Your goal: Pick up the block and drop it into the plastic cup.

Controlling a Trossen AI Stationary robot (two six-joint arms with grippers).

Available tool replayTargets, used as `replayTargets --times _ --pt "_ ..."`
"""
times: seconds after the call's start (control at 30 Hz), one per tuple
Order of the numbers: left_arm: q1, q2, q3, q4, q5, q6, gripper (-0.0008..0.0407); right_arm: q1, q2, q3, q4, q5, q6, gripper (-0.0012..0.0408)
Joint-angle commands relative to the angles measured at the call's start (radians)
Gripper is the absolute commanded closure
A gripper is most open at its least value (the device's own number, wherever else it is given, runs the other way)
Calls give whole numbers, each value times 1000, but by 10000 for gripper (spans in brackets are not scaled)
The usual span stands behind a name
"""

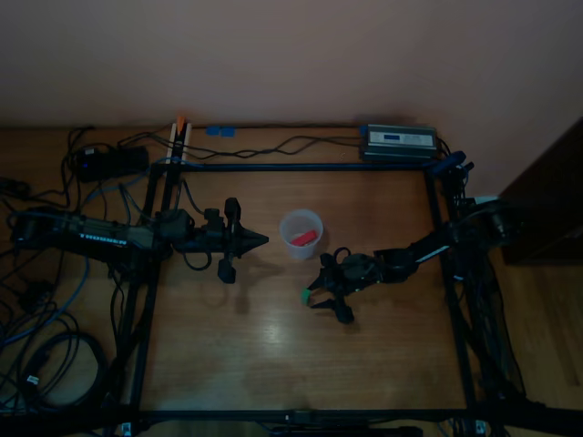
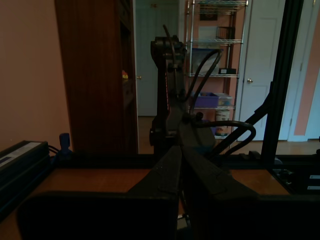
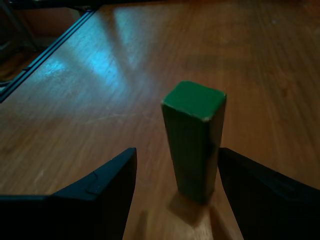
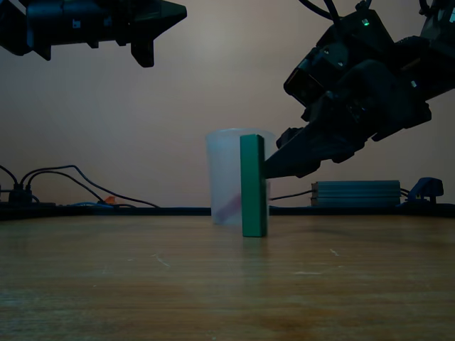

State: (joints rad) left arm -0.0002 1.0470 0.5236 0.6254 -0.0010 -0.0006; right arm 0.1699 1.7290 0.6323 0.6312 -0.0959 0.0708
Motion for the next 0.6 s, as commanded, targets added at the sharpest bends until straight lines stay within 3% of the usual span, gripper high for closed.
replayTargets --times 0.0,0.3,0.57 --pt "0 0 0 0 0 0 399 0 16 14 2 0 1 174" --pt "0 0 0 0 0 0 399 0 81 96 -2 -13 -7 171" --pt "0 0 0 0 0 0 399 -3 113 121 -3 -12 -6 200"
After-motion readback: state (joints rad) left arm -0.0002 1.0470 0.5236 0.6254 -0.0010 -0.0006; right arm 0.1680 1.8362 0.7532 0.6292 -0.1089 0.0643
